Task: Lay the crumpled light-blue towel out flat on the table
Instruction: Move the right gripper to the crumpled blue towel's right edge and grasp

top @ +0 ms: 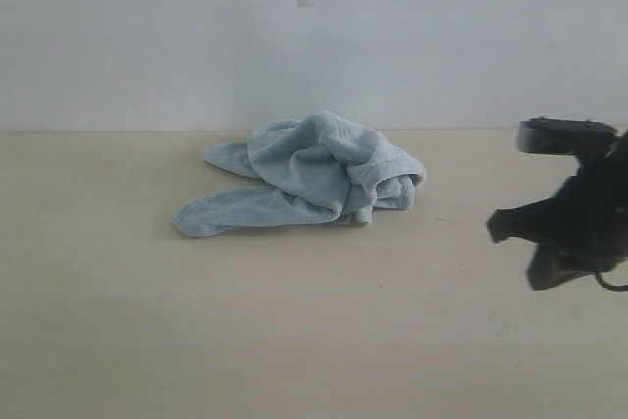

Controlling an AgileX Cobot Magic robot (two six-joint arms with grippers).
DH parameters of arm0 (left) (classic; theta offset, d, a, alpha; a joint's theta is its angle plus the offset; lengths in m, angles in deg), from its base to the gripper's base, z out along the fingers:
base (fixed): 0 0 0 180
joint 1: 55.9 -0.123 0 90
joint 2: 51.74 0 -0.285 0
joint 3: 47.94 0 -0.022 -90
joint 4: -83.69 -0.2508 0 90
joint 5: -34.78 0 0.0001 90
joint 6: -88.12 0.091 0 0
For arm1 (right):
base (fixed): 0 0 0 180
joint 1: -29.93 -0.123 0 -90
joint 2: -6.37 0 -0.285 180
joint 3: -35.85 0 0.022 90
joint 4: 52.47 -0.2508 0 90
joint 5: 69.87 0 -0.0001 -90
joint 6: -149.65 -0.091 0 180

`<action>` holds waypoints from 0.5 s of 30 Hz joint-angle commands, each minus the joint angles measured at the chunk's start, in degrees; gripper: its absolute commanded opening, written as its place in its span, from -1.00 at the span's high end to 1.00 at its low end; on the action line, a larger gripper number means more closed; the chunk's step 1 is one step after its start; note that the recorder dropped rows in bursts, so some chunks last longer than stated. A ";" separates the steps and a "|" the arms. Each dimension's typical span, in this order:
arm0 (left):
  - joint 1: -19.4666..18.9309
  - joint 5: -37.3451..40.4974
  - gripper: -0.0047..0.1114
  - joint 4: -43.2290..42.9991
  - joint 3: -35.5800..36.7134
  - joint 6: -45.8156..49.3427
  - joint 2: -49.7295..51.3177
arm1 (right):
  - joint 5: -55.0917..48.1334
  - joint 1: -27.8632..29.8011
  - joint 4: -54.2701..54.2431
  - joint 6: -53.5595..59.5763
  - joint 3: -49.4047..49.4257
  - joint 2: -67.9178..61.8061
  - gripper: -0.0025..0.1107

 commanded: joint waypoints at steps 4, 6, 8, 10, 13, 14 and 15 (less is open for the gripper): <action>-0.16 -0.38 0.85 -0.05 0.16 0.03 -0.22 | 6.39 -6.54 -17.26 21.63 -1.36 -2.64 0.96; -0.16 -0.38 0.85 -0.05 0.16 0.03 -0.22 | 10.01 -7.12 -19.01 20.60 -1.36 -3.24 0.96; -0.16 -0.38 0.85 -0.05 0.16 0.03 -0.22 | 12.03 -7.25 -19.97 19.39 -1.36 -3.70 0.96; -0.16 -0.38 0.85 -0.05 0.16 0.03 -0.22 | 13.65 -7.25 -19.94 18.80 -1.36 -4.21 0.96; -0.16 -0.38 0.85 -0.05 0.16 0.03 -0.22 | 15.64 -7.25 -19.94 18.80 -1.36 -4.36 0.96; -0.16 -0.38 0.85 -0.05 0.16 0.03 -0.22 | 16.43 -7.25 -19.94 18.80 -1.36 -4.36 0.96; -0.16 -0.38 0.85 -0.05 0.16 0.03 -0.22 | 17.23 -7.25 -19.94 18.80 -1.36 -4.36 0.96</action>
